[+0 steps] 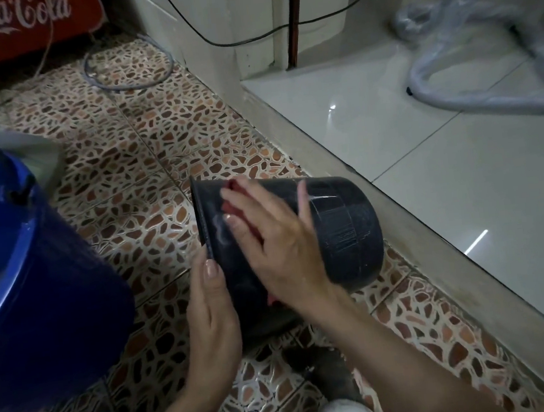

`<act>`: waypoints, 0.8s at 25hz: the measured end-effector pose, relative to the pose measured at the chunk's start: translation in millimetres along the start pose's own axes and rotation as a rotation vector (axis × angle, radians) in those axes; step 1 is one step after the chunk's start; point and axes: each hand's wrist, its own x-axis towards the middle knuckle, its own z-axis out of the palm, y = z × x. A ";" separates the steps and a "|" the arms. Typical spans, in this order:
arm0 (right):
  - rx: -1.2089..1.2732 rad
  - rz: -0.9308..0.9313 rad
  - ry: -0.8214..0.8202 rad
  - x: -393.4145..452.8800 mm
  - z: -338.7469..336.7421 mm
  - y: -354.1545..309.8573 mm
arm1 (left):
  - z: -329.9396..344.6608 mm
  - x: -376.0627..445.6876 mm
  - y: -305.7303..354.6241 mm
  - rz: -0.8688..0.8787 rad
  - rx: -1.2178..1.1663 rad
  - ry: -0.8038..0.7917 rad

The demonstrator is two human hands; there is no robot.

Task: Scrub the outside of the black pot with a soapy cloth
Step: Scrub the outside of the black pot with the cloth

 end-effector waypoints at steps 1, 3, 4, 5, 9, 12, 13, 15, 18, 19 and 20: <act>-0.033 0.054 0.014 1.5 -5.0 12.6 | -1.9 -2.8 -2.0 -0.012 0.007 -0.014; -0.099 0.183 0.065 -5.1 -18.7 48.1 | -1.2 -8.4 -3.1 -0.043 -0.016 -0.018; -0.129 0.244 0.092 -11.1 -26.6 67.4 | -0.9 -12.1 -0.5 -0.068 -0.021 -0.026; -0.137 0.307 0.114 -17.9 -33.8 88.4 | -1.3 -14.7 0.9 -0.088 -0.023 -0.036; 0.120 0.527 0.288 -34.9 -56.6 118.0 | -6.8 -11.0 4.3 -0.111 -0.095 -0.051; 0.180 0.343 0.322 -54.9 -49.1 66.9 | -2.0 20.4 16.6 -0.098 -0.070 -0.032; 0.150 0.170 0.265 -63.3 -41.5 45.9 | 1.7 31.5 21.4 -0.112 -0.040 -0.041; 0.083 -0.197 0.130 -75.2 -21.8 22.6 | 8.1 44.1 25.8 -0.215 -0.014 -0.033; 0.127 -0.302 0.058 -52.6 -6.2 10.3 | 12.2 37.4 24.0 -0.202 -0.091 -0.035; 0.119 -0.274 0.036 -41.1 -5.7 4.4 | 11.7 33.9 23.4 -0.178 -0.101 -0.035; 0.079 -0.246 0.019 -30.6 -5.5 -0.6 | 11.1 32.8 23.0 -0.156 -0.094 -0.035</act>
